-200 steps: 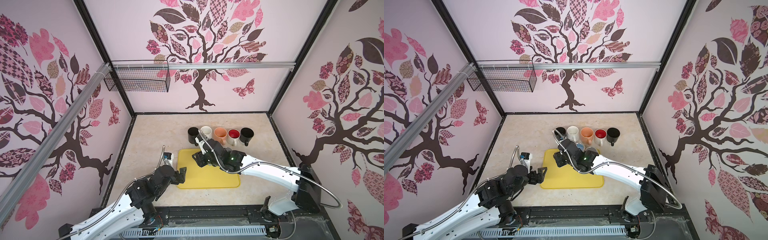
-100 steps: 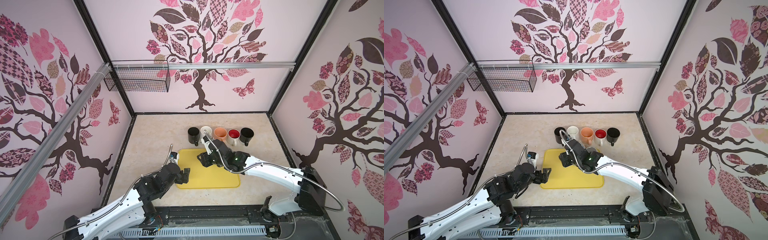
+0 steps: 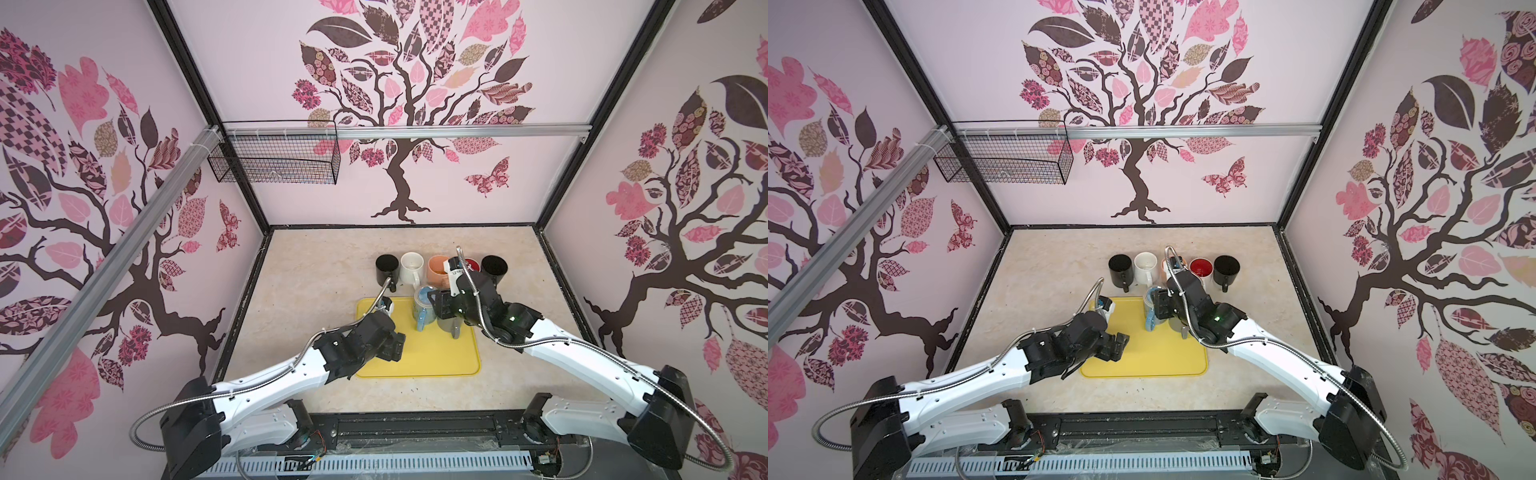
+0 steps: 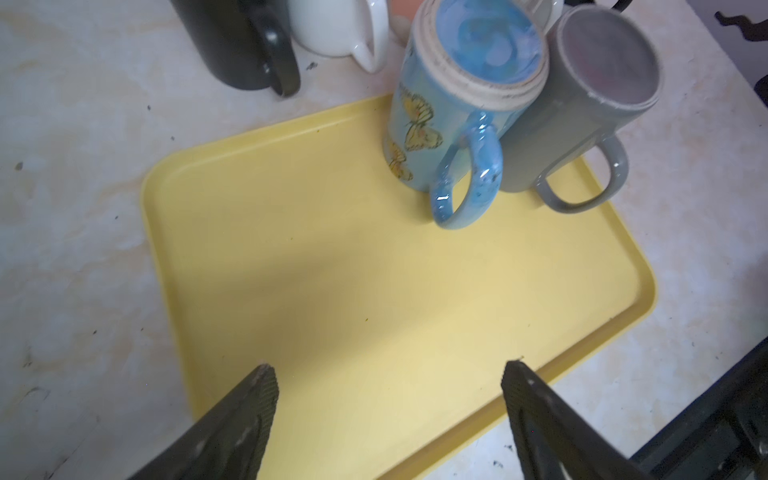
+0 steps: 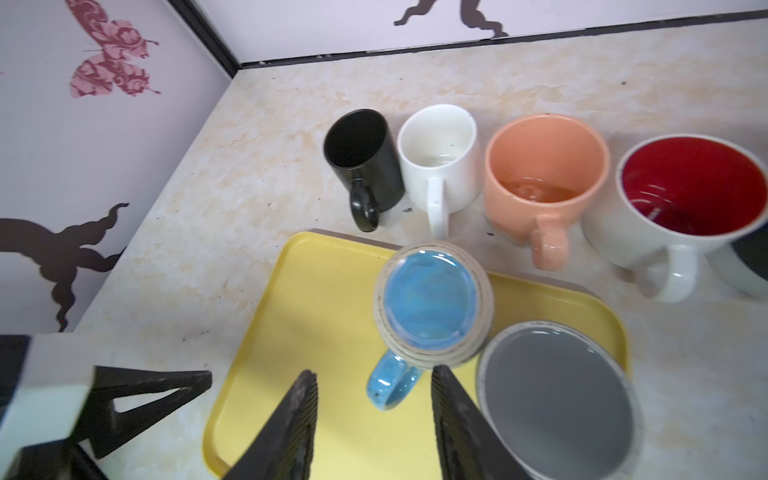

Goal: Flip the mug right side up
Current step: 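Move left gripper over the upside-down blue butterfly mug while right gripper advances, then lower left gripper and close it on the blue butterfly mug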

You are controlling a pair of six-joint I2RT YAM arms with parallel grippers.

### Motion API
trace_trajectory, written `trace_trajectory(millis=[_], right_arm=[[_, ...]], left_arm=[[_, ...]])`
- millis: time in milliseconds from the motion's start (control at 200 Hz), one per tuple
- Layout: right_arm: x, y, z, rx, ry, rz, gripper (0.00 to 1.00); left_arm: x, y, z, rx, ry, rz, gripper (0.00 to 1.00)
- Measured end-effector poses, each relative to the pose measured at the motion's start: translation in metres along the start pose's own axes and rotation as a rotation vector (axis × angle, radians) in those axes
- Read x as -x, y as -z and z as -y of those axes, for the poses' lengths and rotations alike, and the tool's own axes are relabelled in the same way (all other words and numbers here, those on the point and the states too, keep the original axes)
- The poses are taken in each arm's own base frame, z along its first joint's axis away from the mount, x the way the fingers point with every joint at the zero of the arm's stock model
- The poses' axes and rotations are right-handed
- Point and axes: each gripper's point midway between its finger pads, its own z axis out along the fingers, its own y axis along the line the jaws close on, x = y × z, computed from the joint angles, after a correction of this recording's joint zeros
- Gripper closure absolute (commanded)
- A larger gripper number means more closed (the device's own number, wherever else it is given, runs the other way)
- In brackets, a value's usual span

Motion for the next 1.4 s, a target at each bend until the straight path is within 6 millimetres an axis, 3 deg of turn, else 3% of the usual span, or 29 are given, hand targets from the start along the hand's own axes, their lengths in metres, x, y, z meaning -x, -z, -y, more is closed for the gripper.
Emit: trace_trajectory(millis=[180,460,665,990,1400], right_arm=[[0.003,0.013,0.031,-0.058,-0.04,0.032,0.52],[-0.003,0.018,0.036,-0.061,-0.044,0.039,0.52],[-0.019,0.012,0.045,-0.079,-0.039,0.006,0.51],[-0.008,0.015,0.047,-0.071,-0.055,0.046,0.52],[-0.005,0.016,0.045,-0.049,-0.061,0.057,0.53]], left_arm=[[0.021,-0.028,0.024,-0.003,-0.04,-0.011,0.16],[0.042,-0.069,0.045,0.011,-0.081,-0.036,0.21],[0.043,-0.09,0.034,0.038,-0.065,-0.069,0.28],[0.044,-0.116,0.035,0.05,-0.076,-0.108,0.43],[0.037,-0.128,0.029,0.079,-0.088,-0.152,0.54]])
